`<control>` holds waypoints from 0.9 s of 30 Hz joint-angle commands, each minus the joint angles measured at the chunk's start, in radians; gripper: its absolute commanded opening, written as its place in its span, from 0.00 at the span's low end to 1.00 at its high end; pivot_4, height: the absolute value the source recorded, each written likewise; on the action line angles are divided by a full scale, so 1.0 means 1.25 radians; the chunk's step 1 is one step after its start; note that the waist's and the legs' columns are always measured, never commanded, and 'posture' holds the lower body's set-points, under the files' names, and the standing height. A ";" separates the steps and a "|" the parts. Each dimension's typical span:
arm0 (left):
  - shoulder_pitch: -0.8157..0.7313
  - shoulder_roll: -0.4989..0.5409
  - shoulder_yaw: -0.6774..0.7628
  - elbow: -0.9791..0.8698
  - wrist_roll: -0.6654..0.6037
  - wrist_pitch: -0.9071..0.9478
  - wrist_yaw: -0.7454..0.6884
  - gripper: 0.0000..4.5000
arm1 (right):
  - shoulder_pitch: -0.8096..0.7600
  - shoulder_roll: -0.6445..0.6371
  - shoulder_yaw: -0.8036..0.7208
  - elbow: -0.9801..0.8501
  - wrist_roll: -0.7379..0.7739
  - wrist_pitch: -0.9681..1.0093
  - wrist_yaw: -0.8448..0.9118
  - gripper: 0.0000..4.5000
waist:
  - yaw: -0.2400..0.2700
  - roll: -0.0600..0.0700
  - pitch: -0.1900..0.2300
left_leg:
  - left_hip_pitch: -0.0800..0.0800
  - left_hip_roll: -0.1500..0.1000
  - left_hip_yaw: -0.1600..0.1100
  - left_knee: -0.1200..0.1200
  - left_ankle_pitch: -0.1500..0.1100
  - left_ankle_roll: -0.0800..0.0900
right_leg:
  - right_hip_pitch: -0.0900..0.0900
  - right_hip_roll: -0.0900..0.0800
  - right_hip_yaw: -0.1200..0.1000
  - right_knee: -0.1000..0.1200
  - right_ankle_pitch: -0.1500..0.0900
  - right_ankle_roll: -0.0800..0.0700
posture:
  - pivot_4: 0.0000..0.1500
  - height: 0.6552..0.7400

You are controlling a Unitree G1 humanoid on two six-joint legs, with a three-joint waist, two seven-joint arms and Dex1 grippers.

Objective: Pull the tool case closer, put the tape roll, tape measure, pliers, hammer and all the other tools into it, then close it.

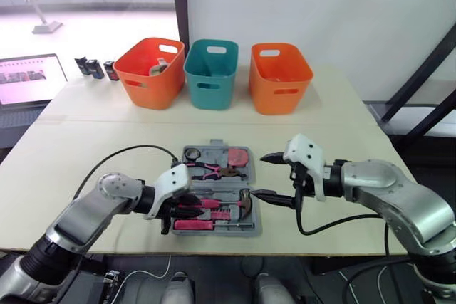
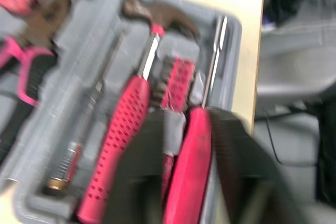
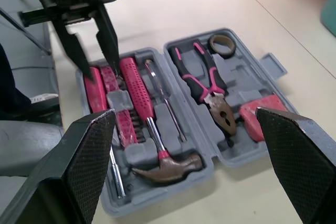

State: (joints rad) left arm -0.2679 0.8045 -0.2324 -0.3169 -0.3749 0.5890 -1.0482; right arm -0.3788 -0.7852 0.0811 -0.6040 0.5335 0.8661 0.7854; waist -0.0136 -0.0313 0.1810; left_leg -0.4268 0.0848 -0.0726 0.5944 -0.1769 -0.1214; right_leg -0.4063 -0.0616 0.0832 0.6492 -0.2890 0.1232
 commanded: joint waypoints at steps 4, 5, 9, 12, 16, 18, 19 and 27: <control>0.066 -0.062 0.034 0.014 -0.032 -0.064 -0.008 0.02 | -0.007 -0.004 -0.009 -0.012 0.000 -0.012 -0.001 1.00 | 0.000 0.000 0.000 | 0.000 0.000 0.000 0.000 0.000 0.000 | 0.000 0.000 0.000 0.000 0.000 0.000 | 1.00 1.00; 0.075 -0.063 0.025 0.019 -0.018 -0.087 -0.012 0.02 | -0.007 -0.004 -0.009 -0.012 0.001 -0.011 -0.001 1.00 | -0.001 0.000 0.000 | 0.000 0.000 0.000 0.000 0.000 0.000 | 0.000 0.000 0.000 0.000 0.000 0.000 | 1.00 1.00; 0.088 -0.076 0.004 0.038 0.012 -0.122 -0.007 0.02 | -0.007 -0.006 -0.009 -0.013 0.001 -0.008 -0.001 1.00 | -0.001 0.000 0.000 | 0.000 0.000 0.000 0.000 0.000 0.000 | 0.000 0.000 0.000 0.000 0.000 0.000 | 1.00 1.00; 0.095 -0.082 -0.011 0.063 0.045 -0.142 -0.003 0.02 | -0.007 -0.008 -0.009 -0.014 0.001 -0.005 -0.002 1.00 | -0.001 0.000 0.000 | 0.000 0.000 0.000 0.000 0.000 0.000 | 0.000 0.000 0.000 0.000 0.000 0.000 | 1.00 1.00; 0.101 -0.089 -0.038 0.109 0.093 -0.179 -0.004 0.02 | -0.007 -0.011 -0.008 -0.015 0.000 -0.001 -0.003 1.00 | -0.001 0.000 0.000 | 0.000 0.000 0.000 0.000 0.000 0.000 | 0.000 0.000 0.000 0.000 0.000 0.000 | 1.00 1.00; 0.114 -0.077 -0.062 0.130 0.124 -0.197 -0.015 0.02 | -0.006 -0.012 -0.009 -0.016 0.001 0.002 -0.004 1.00 | -0.002 0.001 0.000 | 0.000 0.000 0.000 0.000 0.000 0.000 | 0.000 0.000 0.000 0.000 0.000 0.000 | 1.00 1.00; 0.120 -0.072 -0.074 0.146 0.145 -0.210 -0.013 0.02 | -0.005 -0.013 -0.010 -0.018 0.002 0.005 -0.005 1.00 | -0.001 0.001 0.000 | 0.000 0.000 0.000 0.000 0.000 0.000 | 0.000 0.000 0.000 0.000 0.000 0.000 | 1.00 1.00; 0.112 -0.081 -0.062 0.178 0.147 -0.223 -0.010 0.02 | -0.001 -0.020 -0.016 -0.017 0.005 0.014 -0.005 1.00 | -0.004 0.005 -0.003 | 0.001 0.000 0.000 0.000 0.000 0.000 | 0.001 0.000 0.000 0.000 0.000 0.000 | 1.00 1.00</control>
State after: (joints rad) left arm -0.1503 0.6938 -0.2992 -0.1209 -0.2098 0.2777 -1.0526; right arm -0.3747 -0.8033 0.0811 -0.6037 0.5340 0.8879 0.7811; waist -0.0183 -0.0254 0.1779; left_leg -0.4249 0.0850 -0.0727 0.5938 -0.1769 -0.1214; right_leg -0.4055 -0.0614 0.0833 0.6495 -0.2891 0.1230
